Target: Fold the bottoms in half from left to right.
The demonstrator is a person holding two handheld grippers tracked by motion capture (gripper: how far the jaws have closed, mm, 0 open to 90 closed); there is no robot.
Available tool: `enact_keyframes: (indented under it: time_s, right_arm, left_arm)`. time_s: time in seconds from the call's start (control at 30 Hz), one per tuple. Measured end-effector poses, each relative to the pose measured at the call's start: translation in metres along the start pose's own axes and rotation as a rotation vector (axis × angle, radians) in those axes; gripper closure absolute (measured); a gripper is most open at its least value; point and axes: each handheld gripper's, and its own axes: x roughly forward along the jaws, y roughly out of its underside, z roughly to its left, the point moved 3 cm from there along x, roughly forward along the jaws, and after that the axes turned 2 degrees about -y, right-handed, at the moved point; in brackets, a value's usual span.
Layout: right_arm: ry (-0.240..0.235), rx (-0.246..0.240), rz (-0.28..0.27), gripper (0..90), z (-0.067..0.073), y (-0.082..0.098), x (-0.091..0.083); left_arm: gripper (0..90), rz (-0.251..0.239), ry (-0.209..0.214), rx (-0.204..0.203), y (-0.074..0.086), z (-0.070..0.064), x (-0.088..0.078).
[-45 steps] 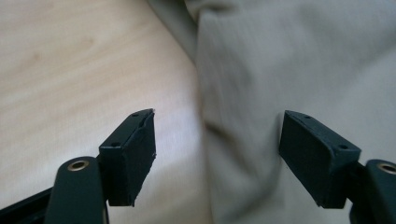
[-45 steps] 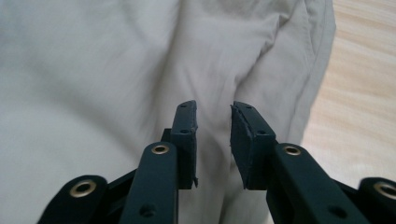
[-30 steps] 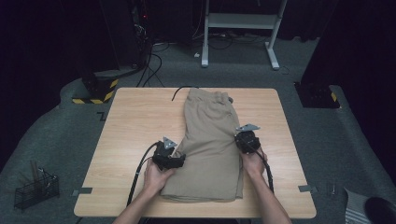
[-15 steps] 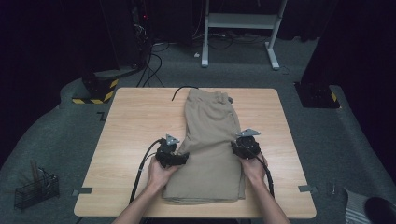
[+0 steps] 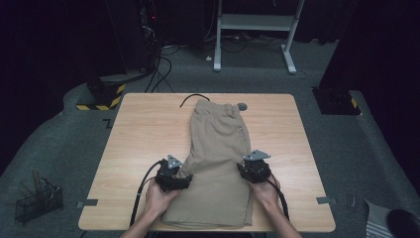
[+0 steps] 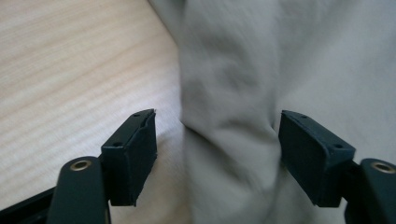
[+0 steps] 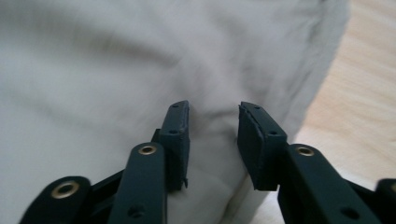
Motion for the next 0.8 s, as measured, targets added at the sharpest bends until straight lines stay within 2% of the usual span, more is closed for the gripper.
enact_keyframes:
  time_s: [0.13,0.23,0.37,0.47,0.53,0.63,0.73,0.8]
  right_arm:
    - [0.013,0.074,-0.047,63.0,-0.016,-0.018,-0.001]
    - [0.022,0.085,-0.043,63.4,-0.023,-0.03,0.006]
    - [0.027,0.101,-0.015,64.7,-0.026,-0.037,0.018]
    - [0.033,0.094,0.003,66.9,-0.026,-0.036,0.025]
    - [0.037,0.095,0.021,67.7,-0.026,-0.034,0.029]
    - [0.036,0.103,0.028,70.1,-0.028,-0.033,0.03]
    - [0.034,0.094,0.028,72.8,-0.028,-0.033,0.03]
    - [0.031,0.092,0.032,74.0,-0.028,-0.032,0.031]
  left_arm:
    - [25.6,-0.053,0.012,-0.044,-0.024,0.011,0.0]
    - [25.5,-0.07,0.013,-0.085,-0.036,0.023,0.004]
    - [25.5,-0.072,0.009,-0.136,-0.042,0.037,0.007]
    - [26.4,-0.067,-0.007,-0.142,-0.045,0.044,0.011]
    - [26.9,-0.038,-0.016,-0.164,-0.047,0.051,0.019]
    - [27.3,-0.011,-0.033,-0.17,-0.048,0.058,0.031]
    - [27.2,-0.019,-0.023,-0.16,-0.049,0.056,0.04]
    - [27.1,-0.008,-0.015,-0.151,-0.049,0.053,0.046]
